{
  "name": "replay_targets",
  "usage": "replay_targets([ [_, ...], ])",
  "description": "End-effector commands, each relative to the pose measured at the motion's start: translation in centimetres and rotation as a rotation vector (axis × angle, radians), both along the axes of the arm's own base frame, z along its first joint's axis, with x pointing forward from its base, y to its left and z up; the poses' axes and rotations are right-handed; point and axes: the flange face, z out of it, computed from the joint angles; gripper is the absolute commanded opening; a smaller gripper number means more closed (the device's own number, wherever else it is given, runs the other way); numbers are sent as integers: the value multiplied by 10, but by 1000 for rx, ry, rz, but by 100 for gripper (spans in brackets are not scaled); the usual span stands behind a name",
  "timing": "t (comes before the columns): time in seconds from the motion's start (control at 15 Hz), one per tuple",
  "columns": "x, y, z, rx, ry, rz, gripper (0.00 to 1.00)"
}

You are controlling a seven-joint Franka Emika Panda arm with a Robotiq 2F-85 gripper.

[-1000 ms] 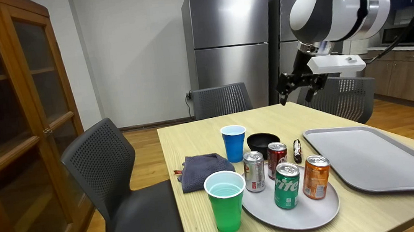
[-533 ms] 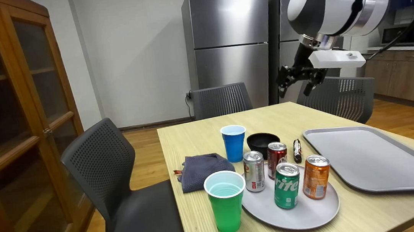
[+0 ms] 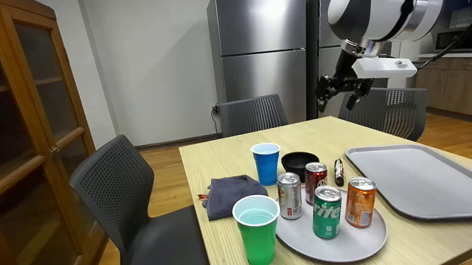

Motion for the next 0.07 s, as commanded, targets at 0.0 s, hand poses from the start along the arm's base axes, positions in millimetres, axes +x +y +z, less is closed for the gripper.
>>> replay_targets([
  [0.0,0,0,0,0,0,0,100],
])
